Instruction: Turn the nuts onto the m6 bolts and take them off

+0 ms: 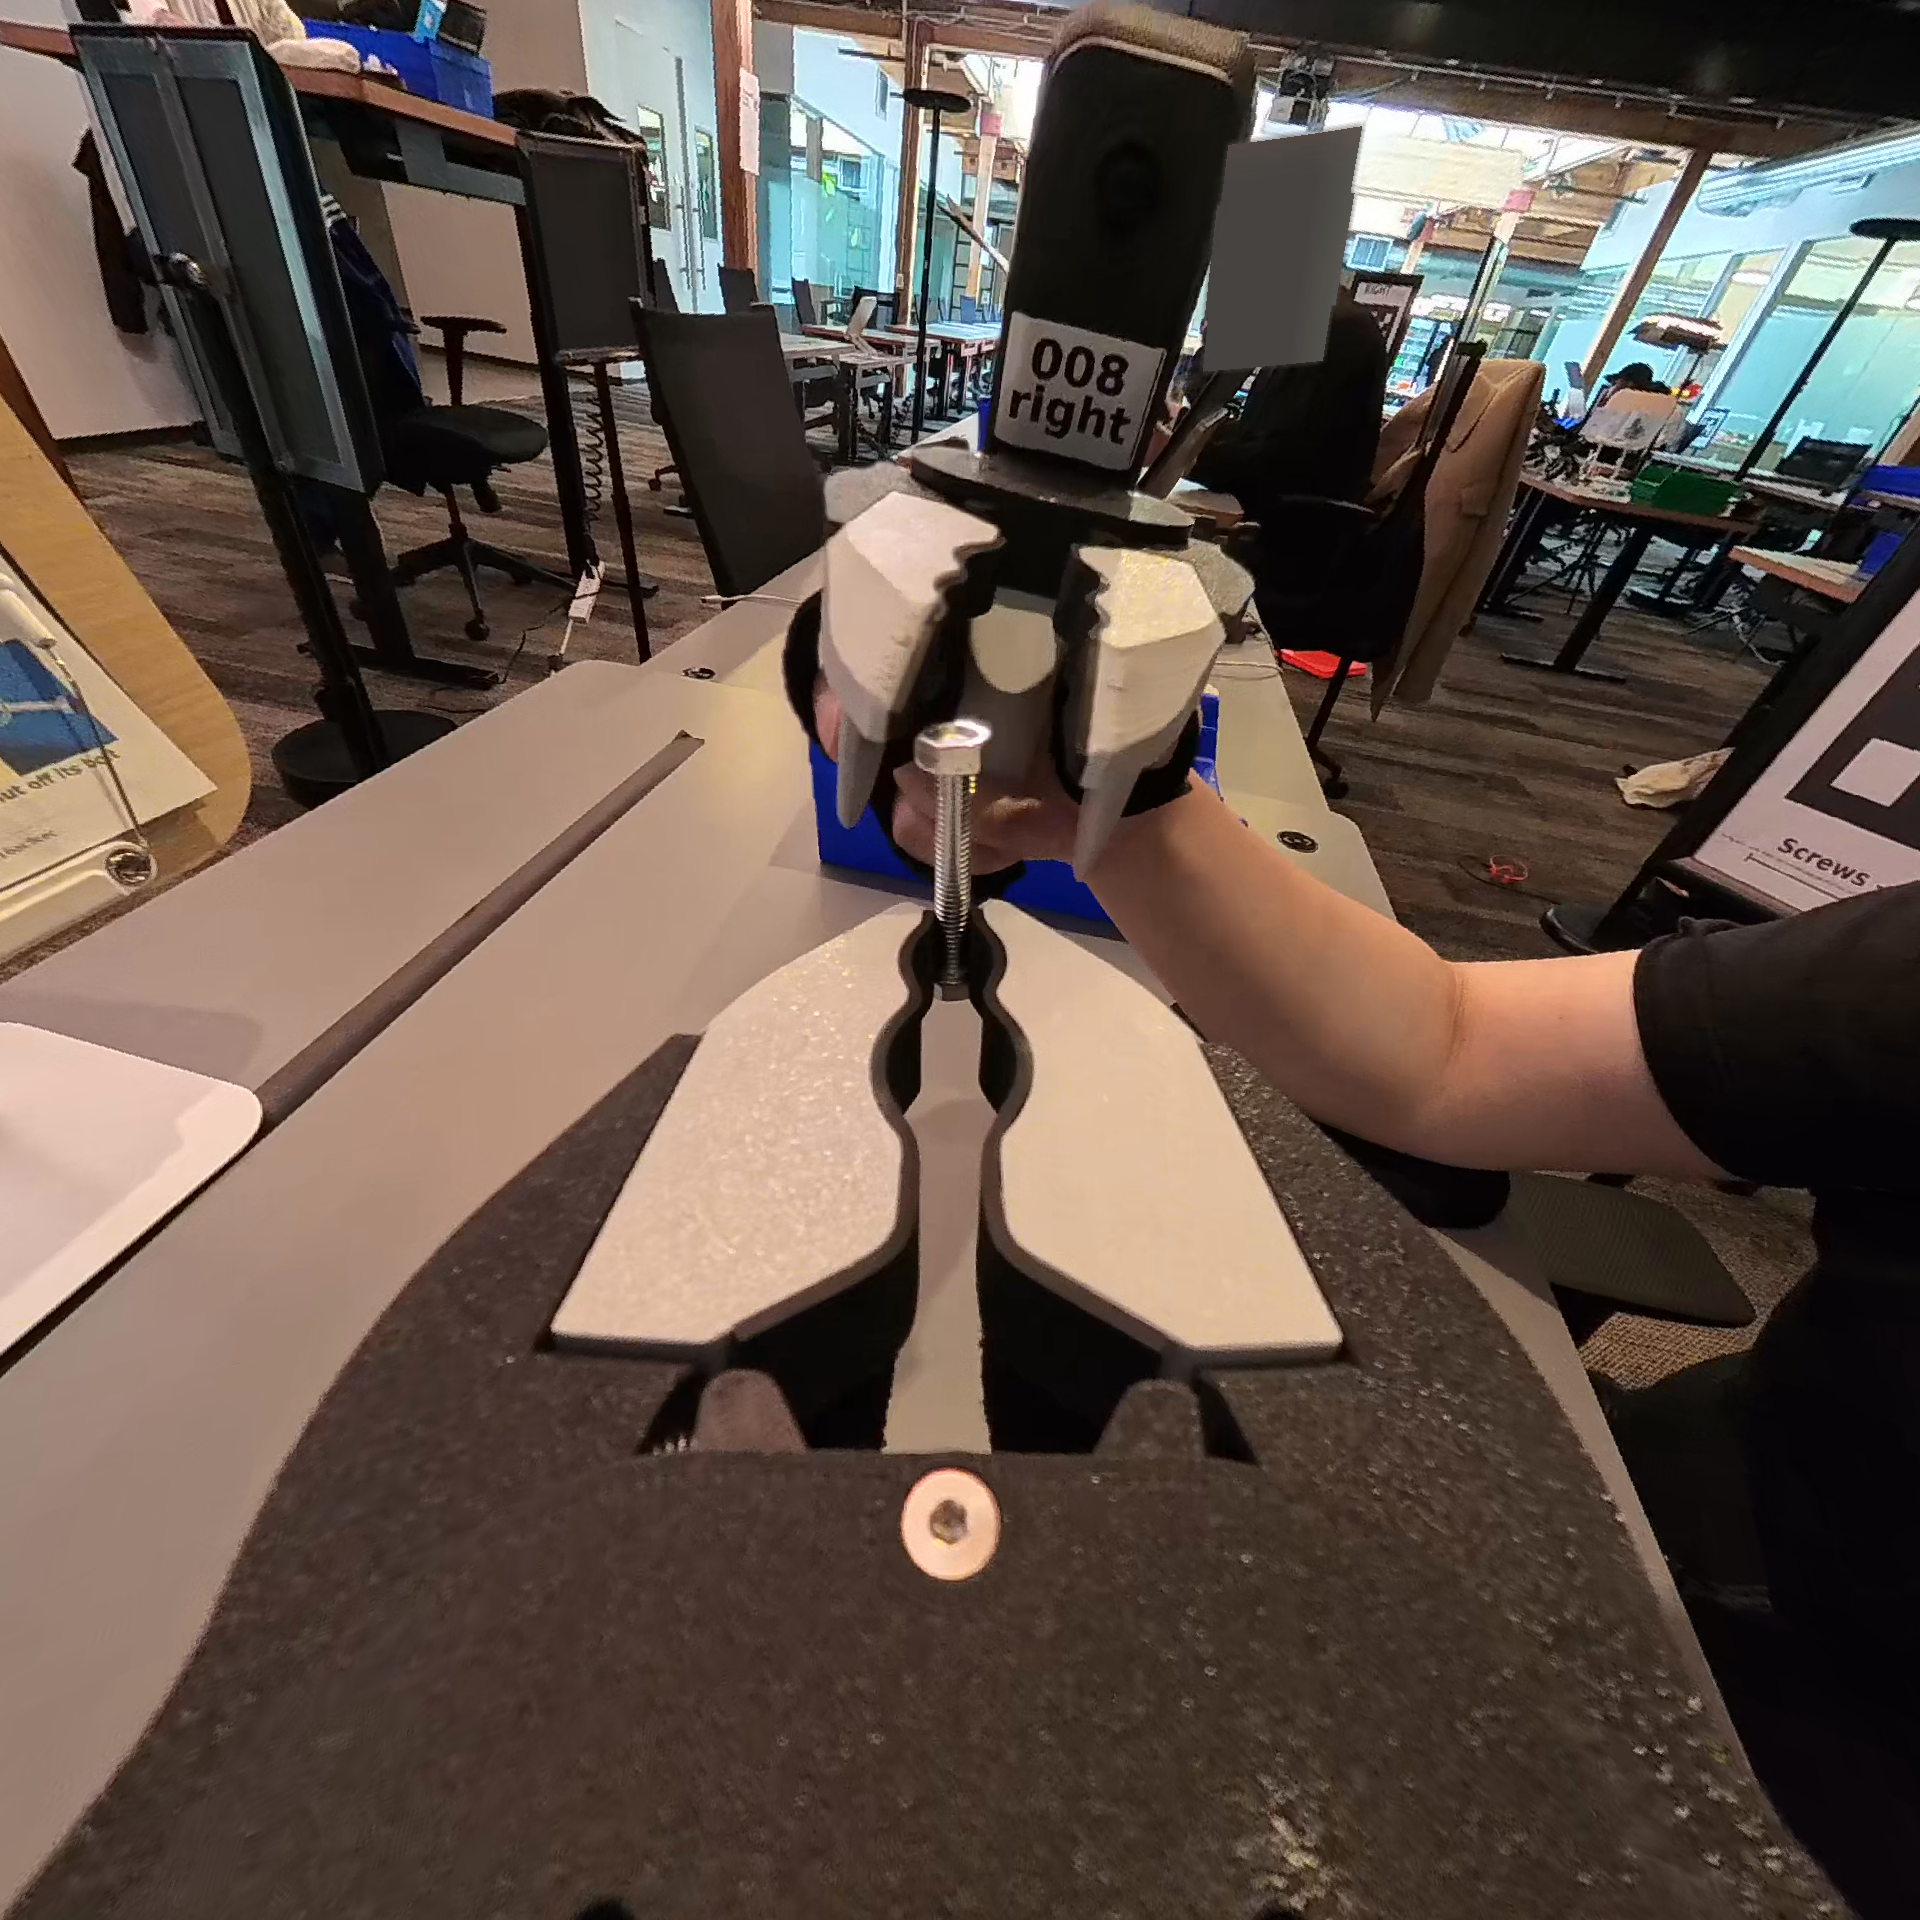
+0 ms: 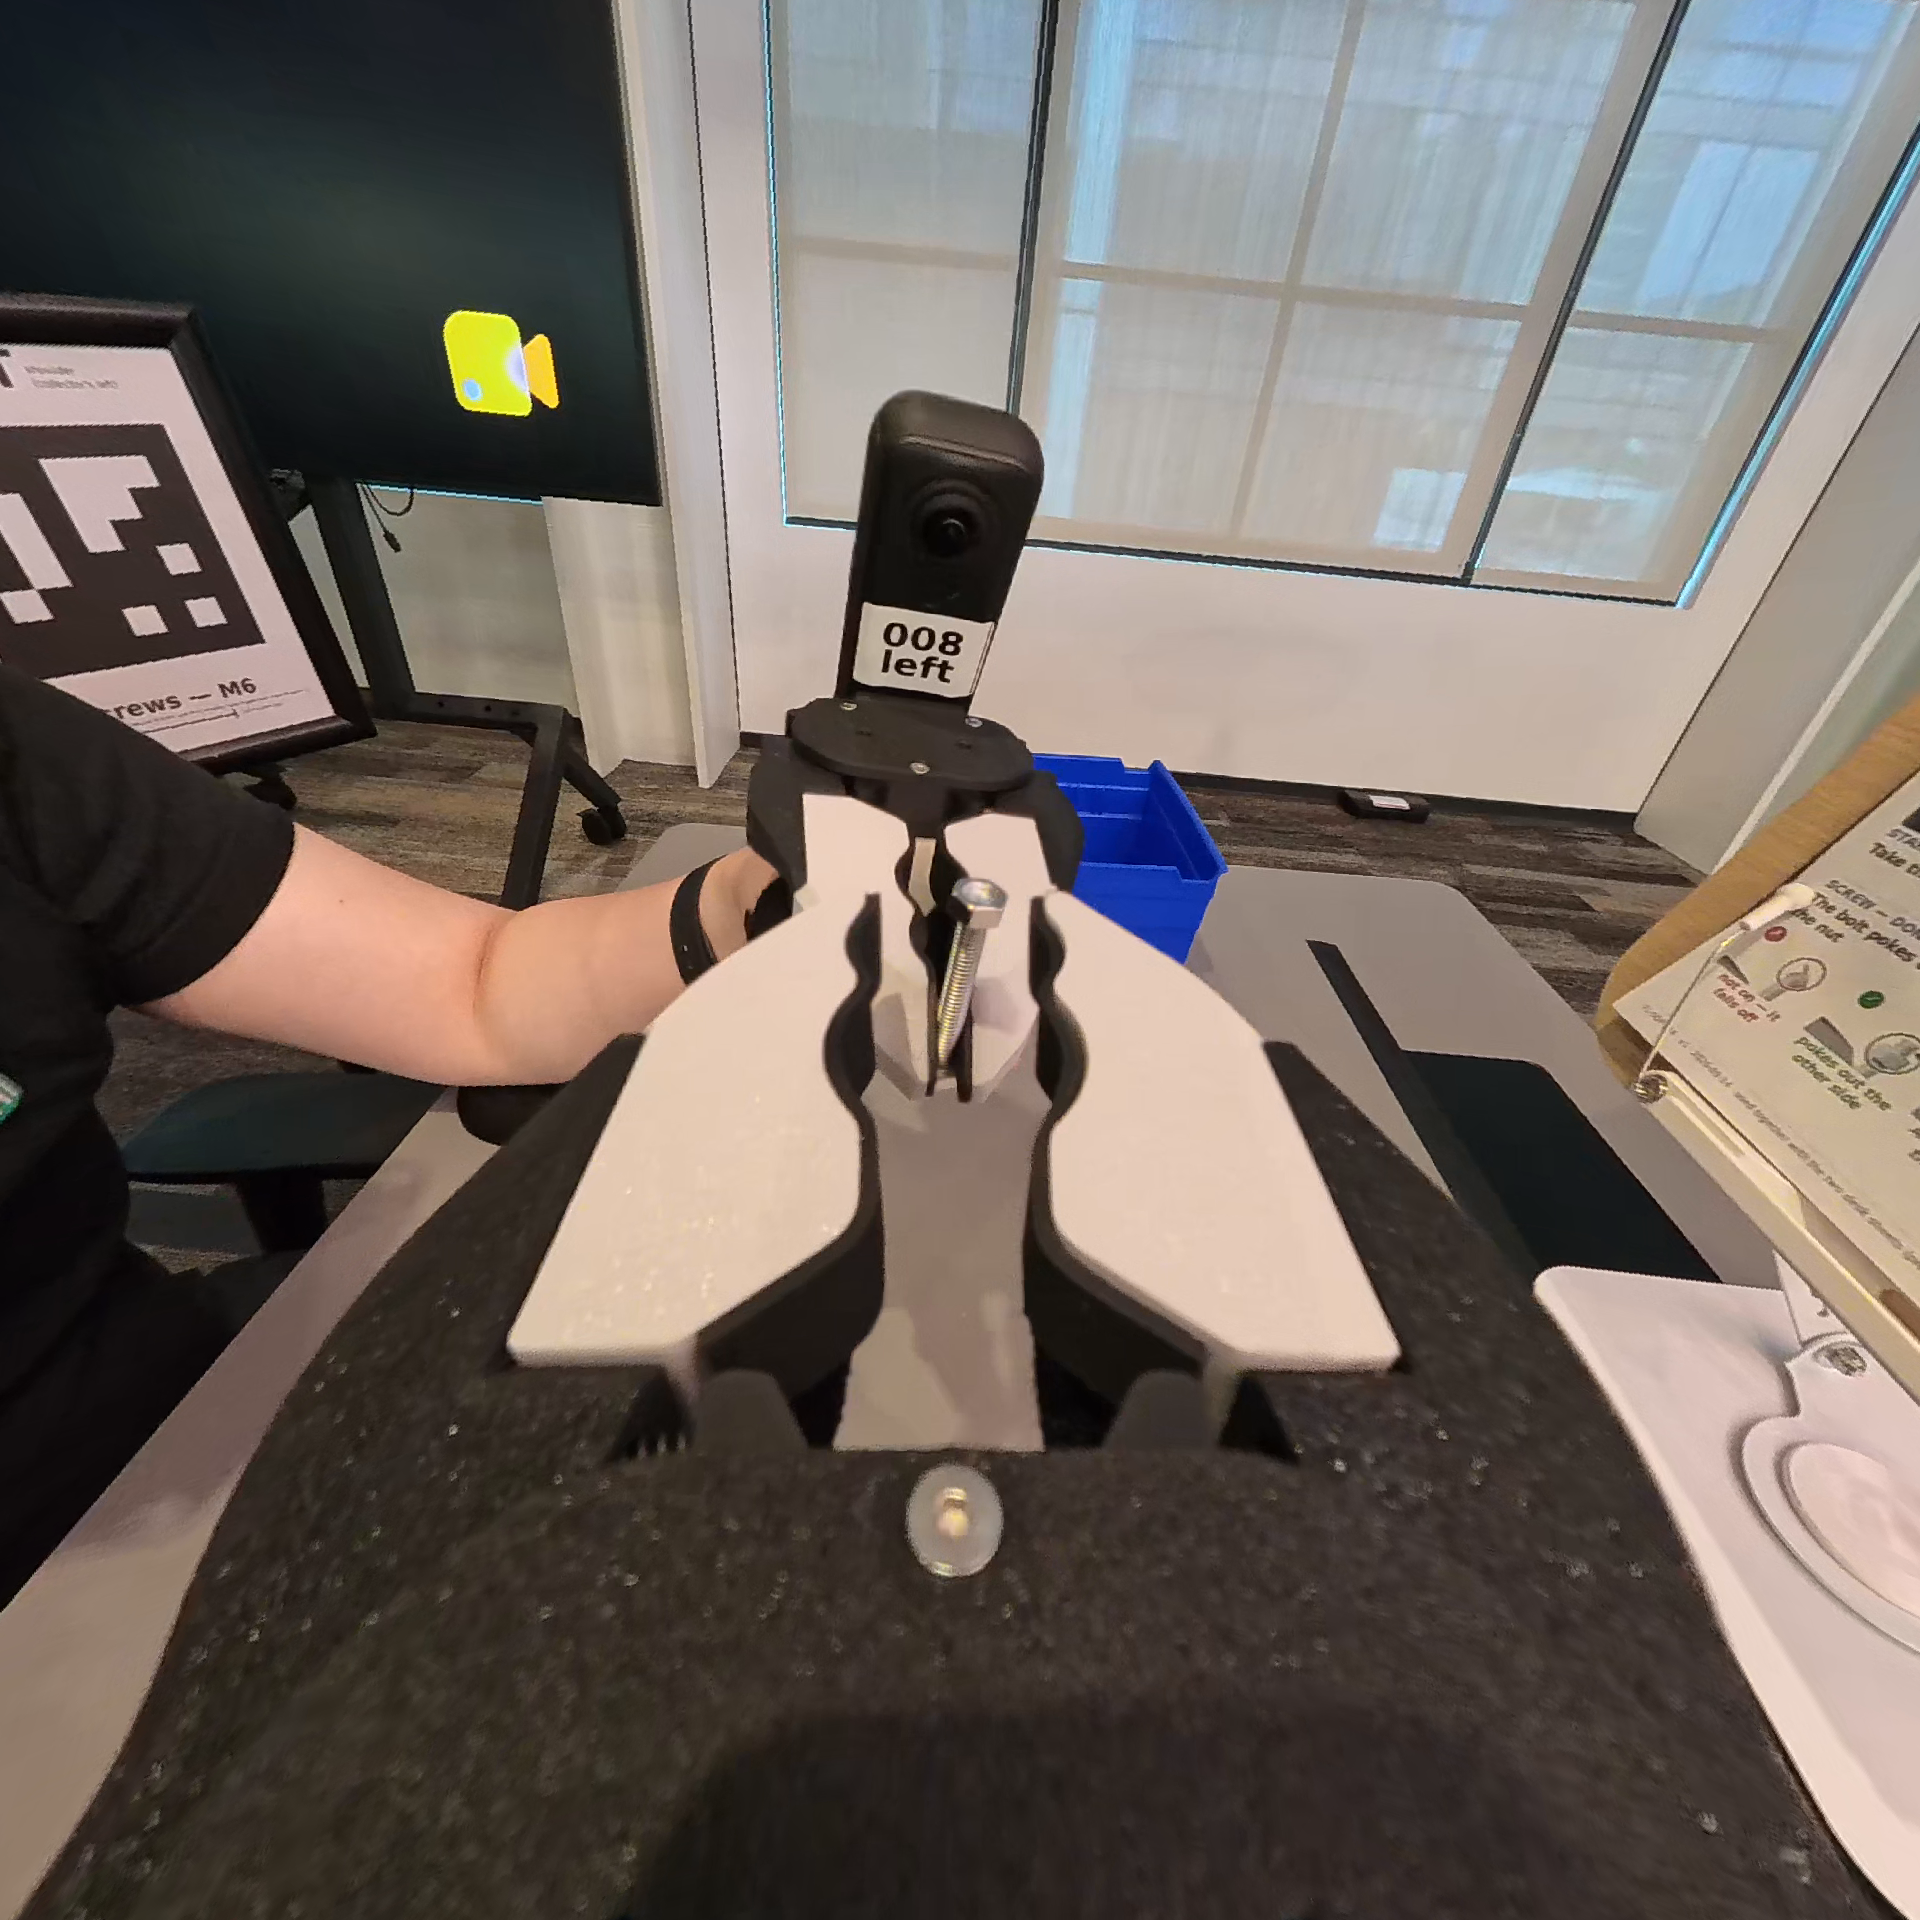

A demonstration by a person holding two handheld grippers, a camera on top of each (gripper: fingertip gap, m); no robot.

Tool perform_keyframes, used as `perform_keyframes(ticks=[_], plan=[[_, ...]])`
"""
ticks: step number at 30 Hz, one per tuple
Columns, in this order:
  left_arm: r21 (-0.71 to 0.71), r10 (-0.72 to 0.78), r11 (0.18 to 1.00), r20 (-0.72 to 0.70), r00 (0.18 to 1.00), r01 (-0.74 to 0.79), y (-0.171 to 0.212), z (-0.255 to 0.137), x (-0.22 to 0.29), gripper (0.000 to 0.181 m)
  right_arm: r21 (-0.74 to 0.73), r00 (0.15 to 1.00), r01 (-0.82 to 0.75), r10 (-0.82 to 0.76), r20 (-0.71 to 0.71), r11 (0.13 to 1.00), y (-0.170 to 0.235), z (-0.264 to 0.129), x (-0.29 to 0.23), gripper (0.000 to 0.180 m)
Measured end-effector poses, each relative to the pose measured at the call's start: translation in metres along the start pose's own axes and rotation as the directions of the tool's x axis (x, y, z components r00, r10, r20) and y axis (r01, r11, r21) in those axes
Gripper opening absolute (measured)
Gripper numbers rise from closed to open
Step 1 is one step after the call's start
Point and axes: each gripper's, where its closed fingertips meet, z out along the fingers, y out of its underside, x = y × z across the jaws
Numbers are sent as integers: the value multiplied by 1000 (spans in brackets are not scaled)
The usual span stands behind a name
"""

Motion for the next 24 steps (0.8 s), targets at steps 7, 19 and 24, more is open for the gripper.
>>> perform_keyframes(ticks=[7,19,24], plan=[[1,0,1000,28,1000,0,0,-3,-6,5,-34,1000,29,-29,-1,999,4,1,-2,27],[-15,26,1000,52,998,-25,2,-1,-8,5,-52,999,38,-38,-11,998,7,5,-2,32],[-5,8,1000,61,998,-7,1,-5,-12,5,-18,999,36,-36,-7,999,-1,-1,-3,23]])
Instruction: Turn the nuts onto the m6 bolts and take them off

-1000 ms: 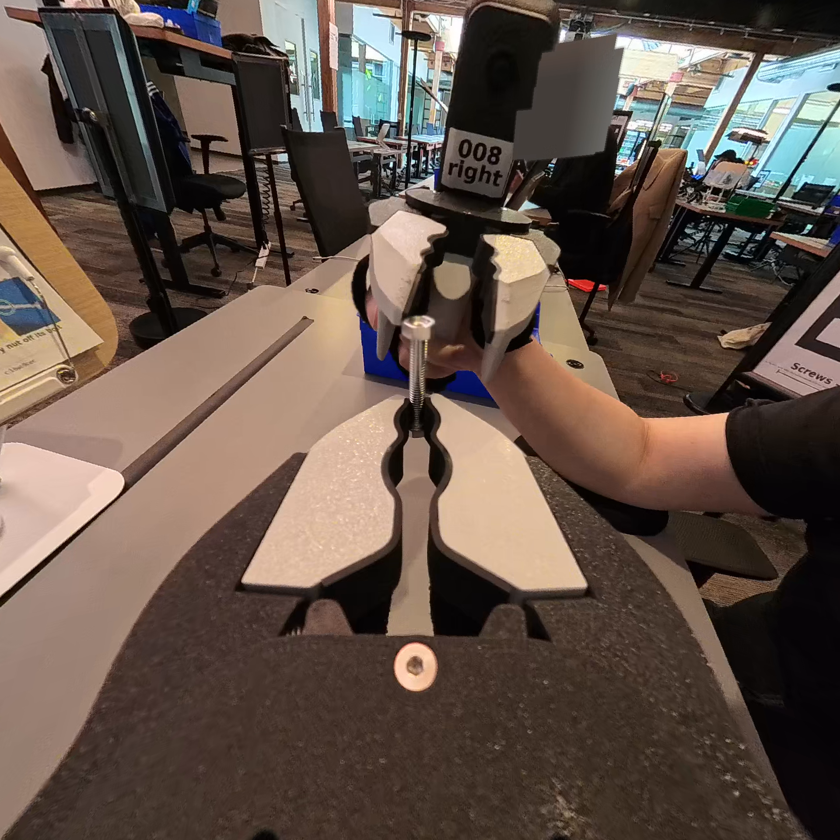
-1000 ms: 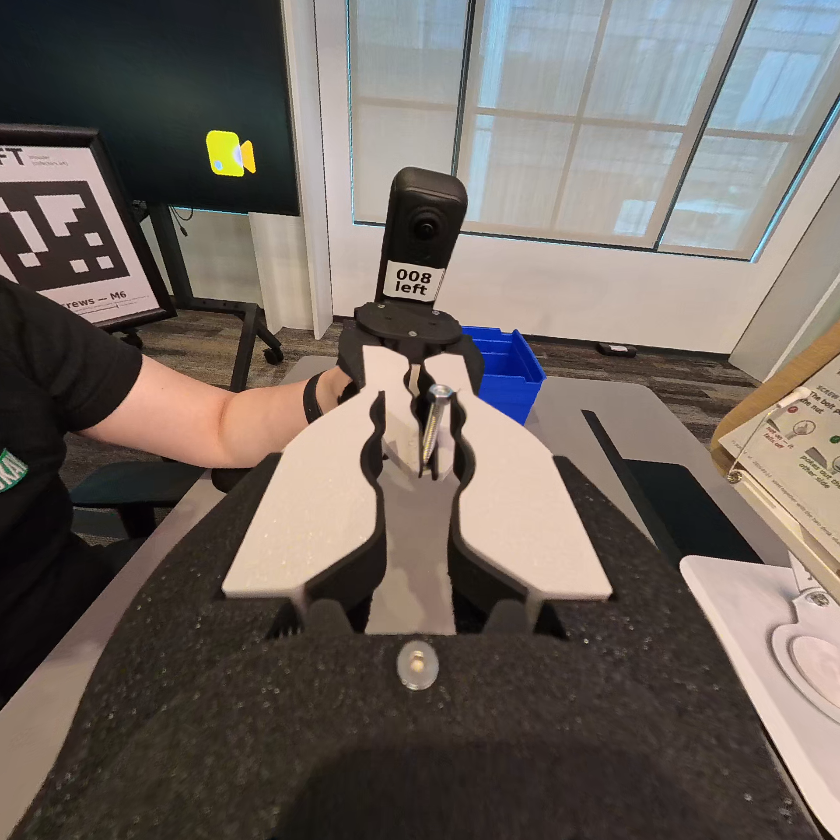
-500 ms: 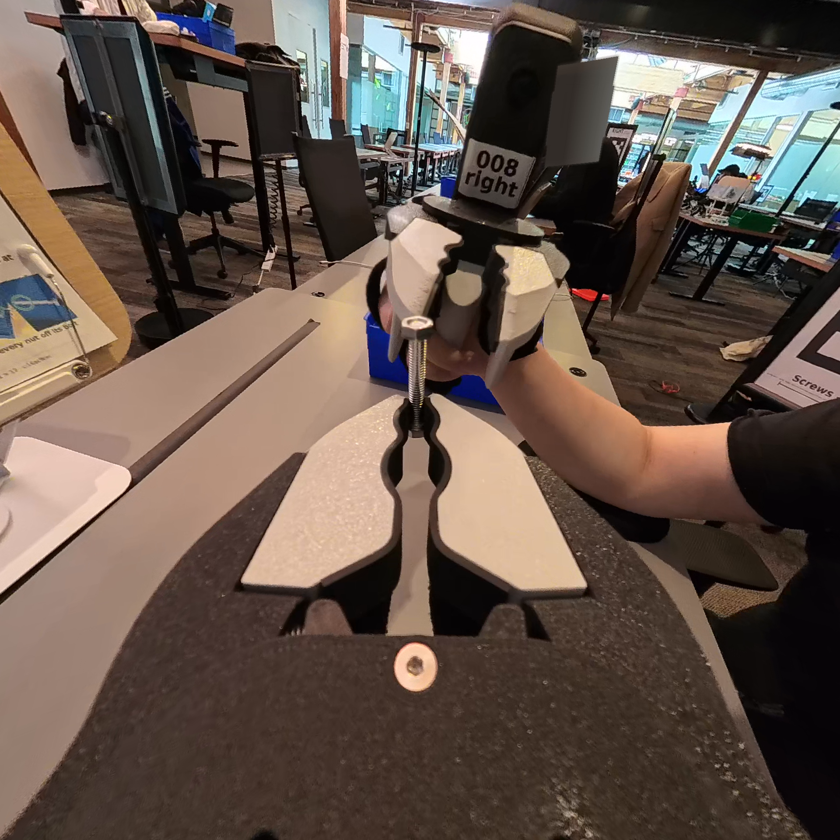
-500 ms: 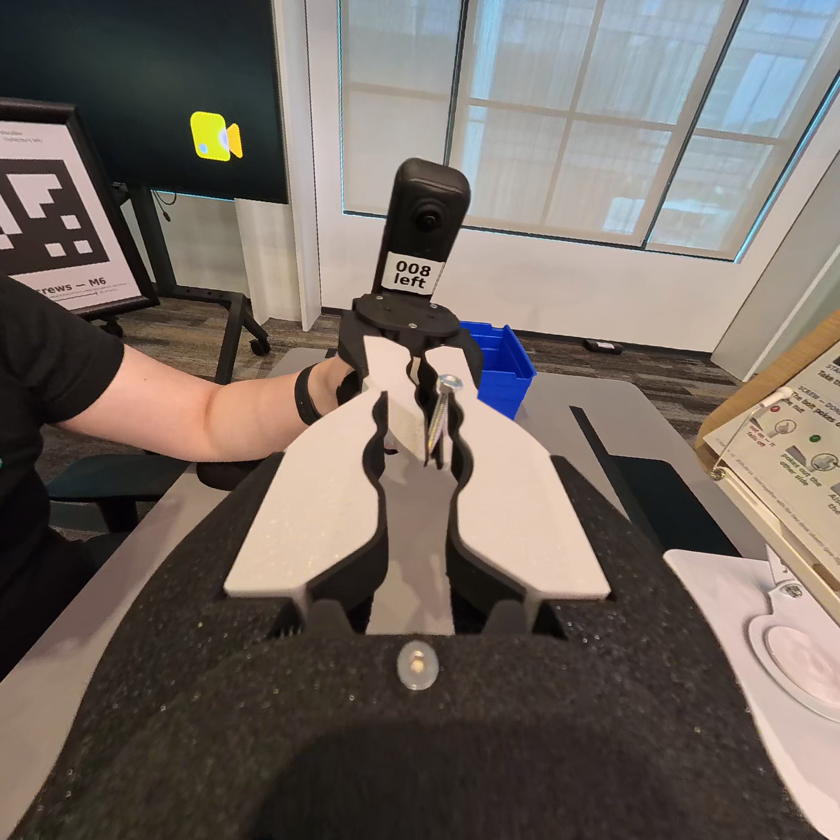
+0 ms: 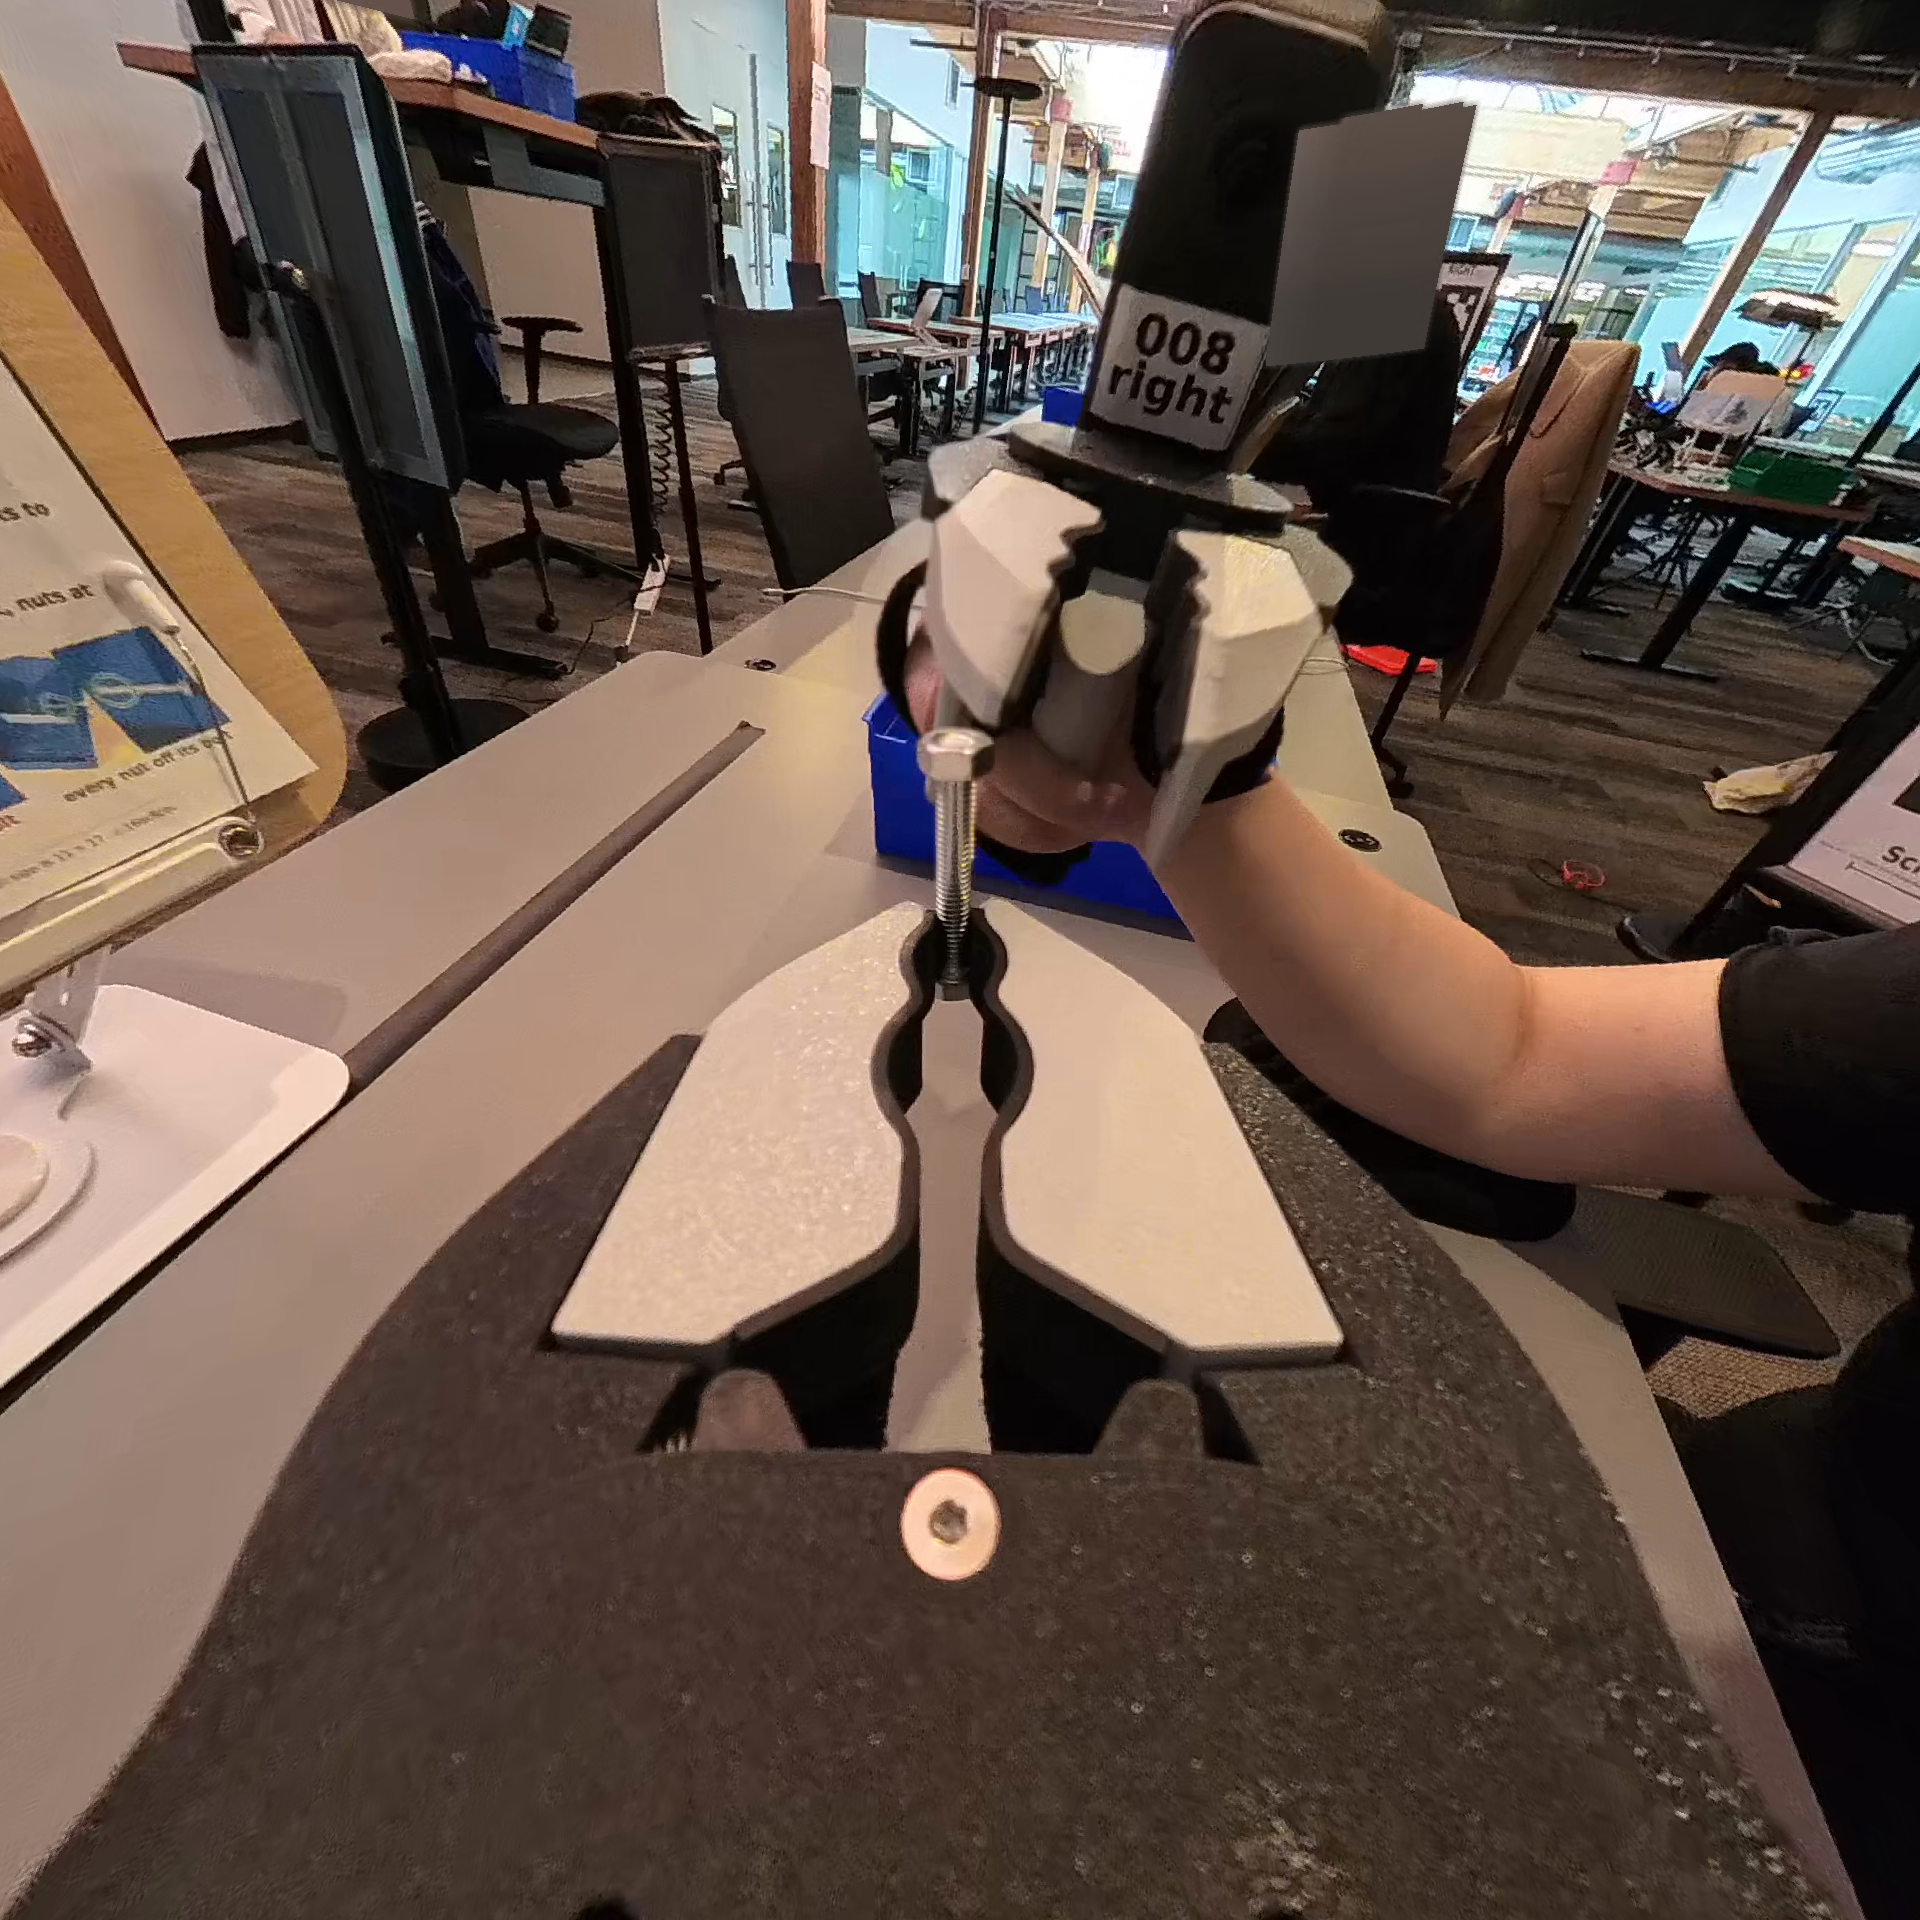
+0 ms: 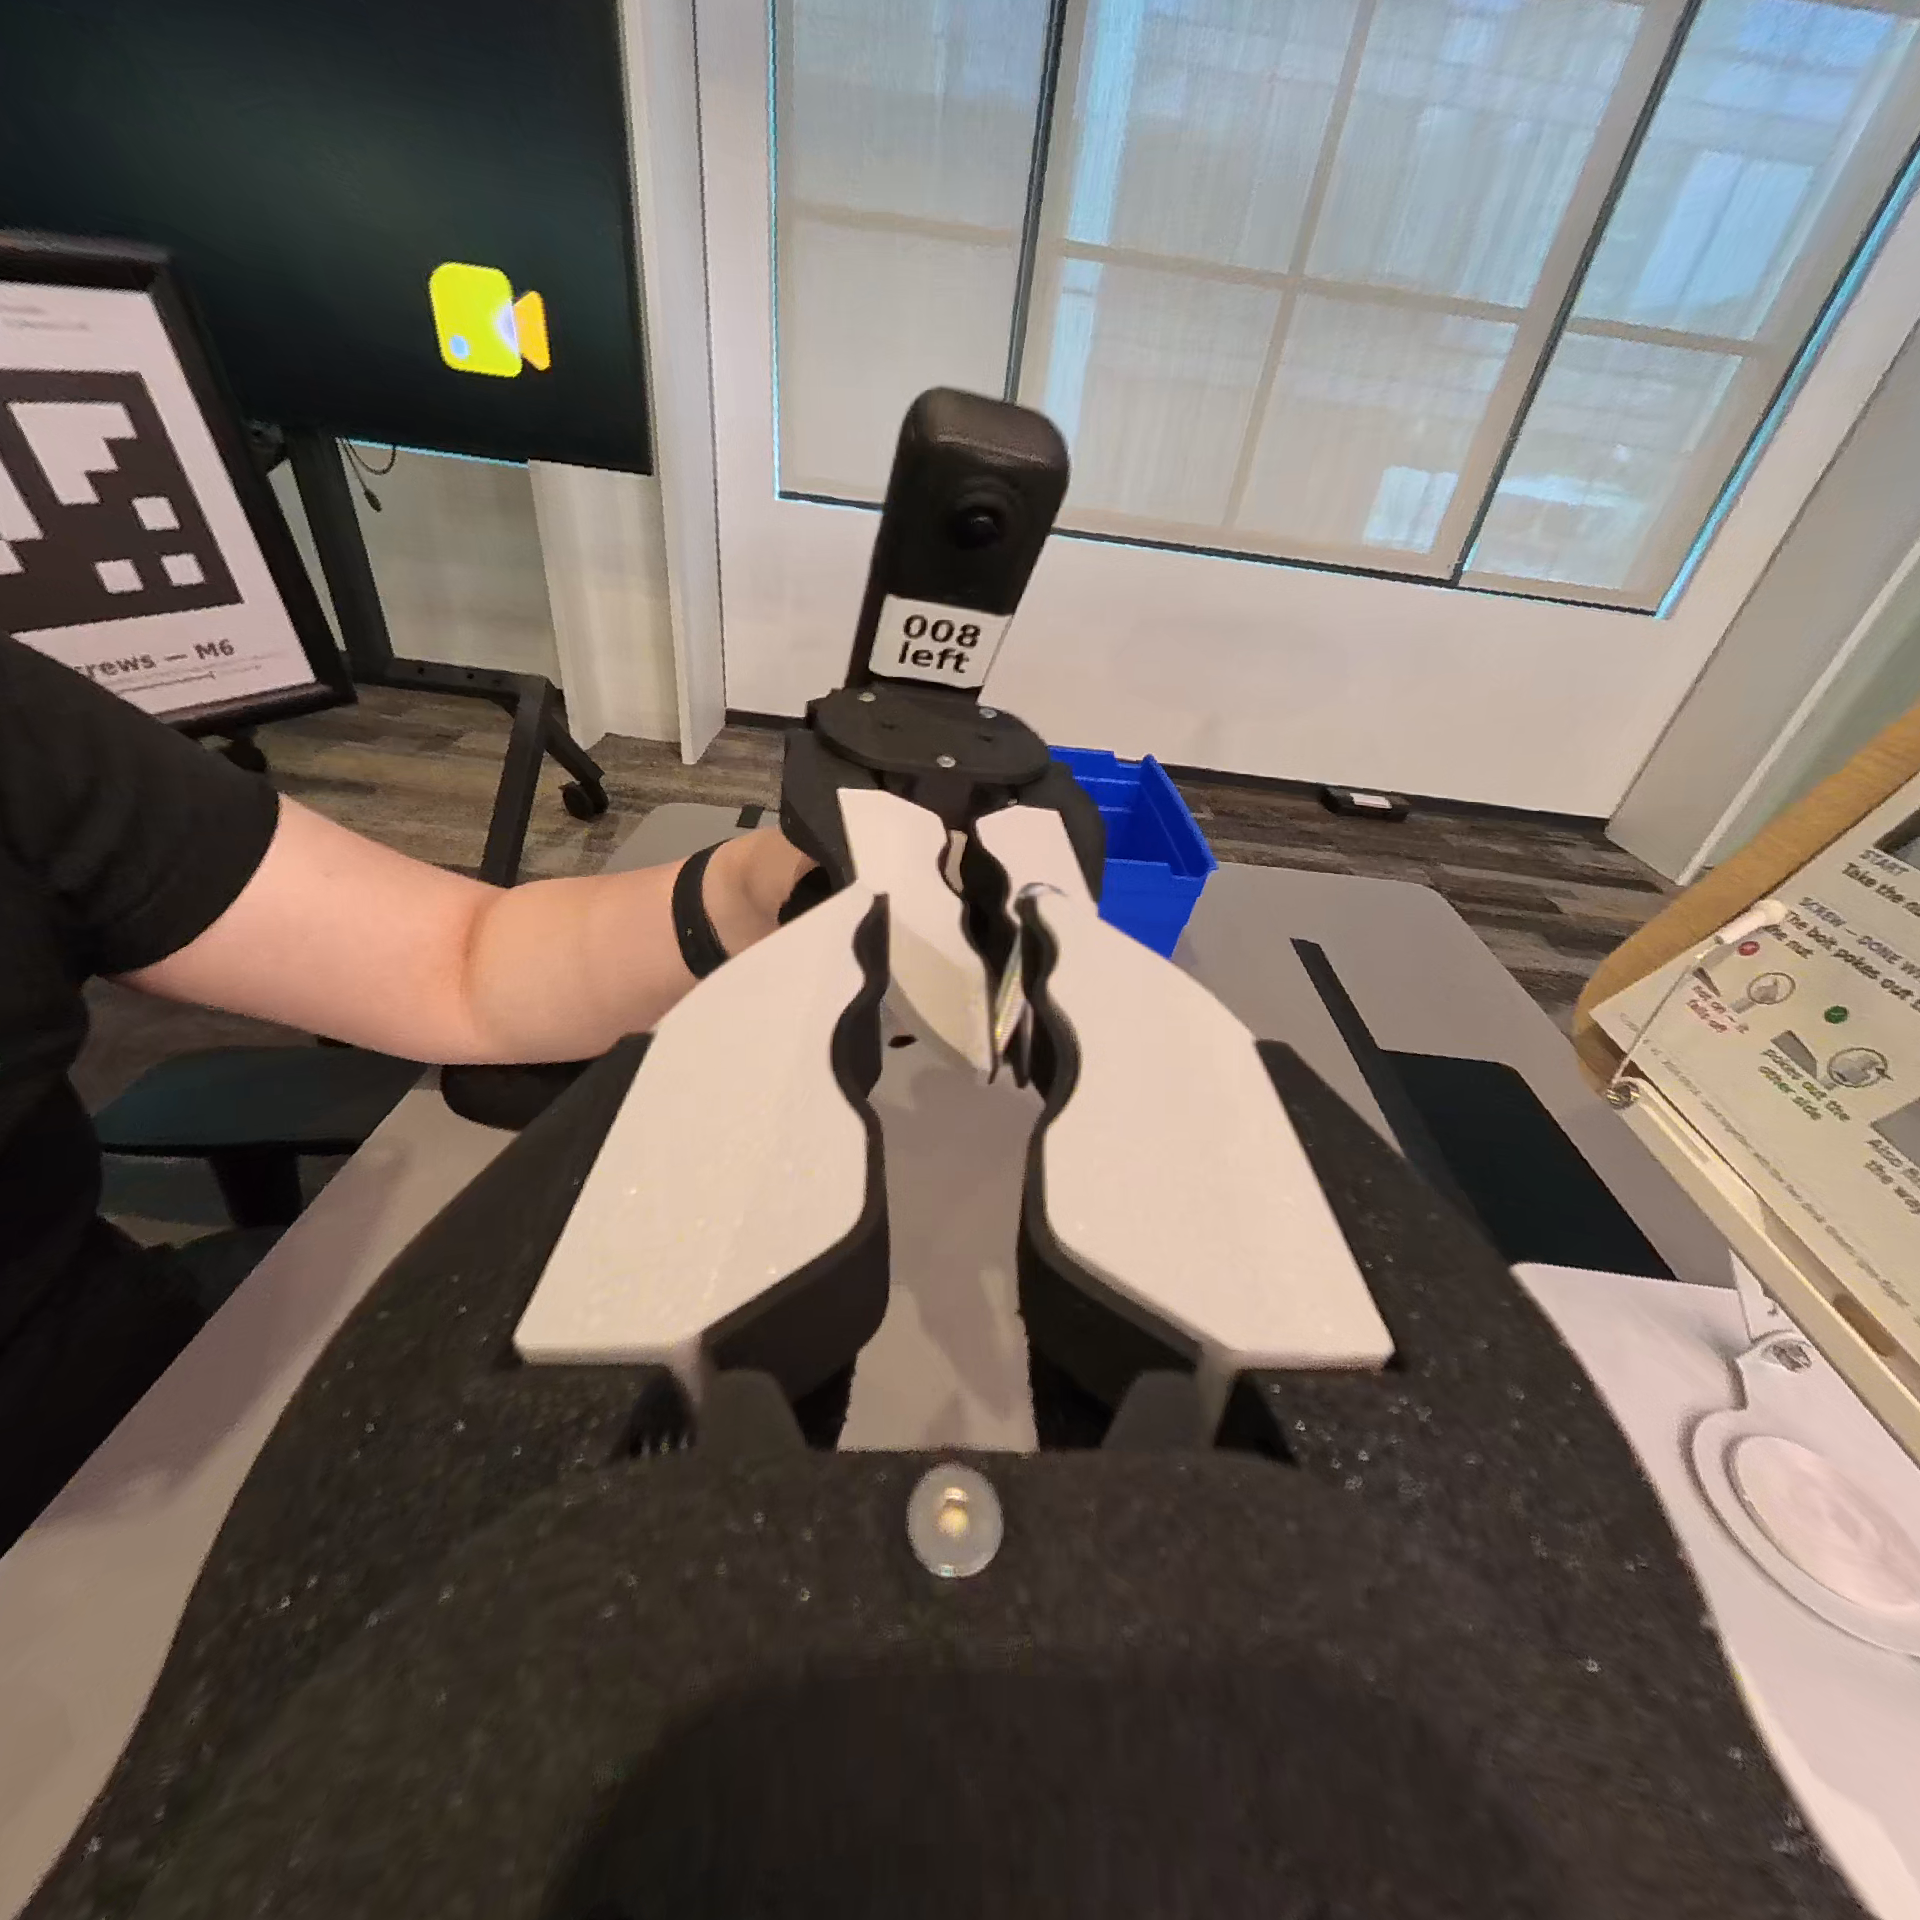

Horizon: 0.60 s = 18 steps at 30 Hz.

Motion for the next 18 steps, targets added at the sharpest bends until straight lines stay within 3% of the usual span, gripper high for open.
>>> perform_keyframes(ticks=[5,10,13,18], plan=[[-8,7,1000,-22,1000,-7,2,4,6,5,-26,999,0,-1,-34,1000,6,8,5,36],[-7,12,1000,2,1000,-12,1,2,1,5,-59,999,28,-30,-30,998,8,7,1,37],[12,-10,1000,5,1000,10,-2,-1,-2,5,-48,1000,24,-25,-6,999,5,2,-2,28],[-2,-4,1000,-22,1000,4,1,4,4,5,-77,997,34,-39,-61,996,12,9,6,40]])
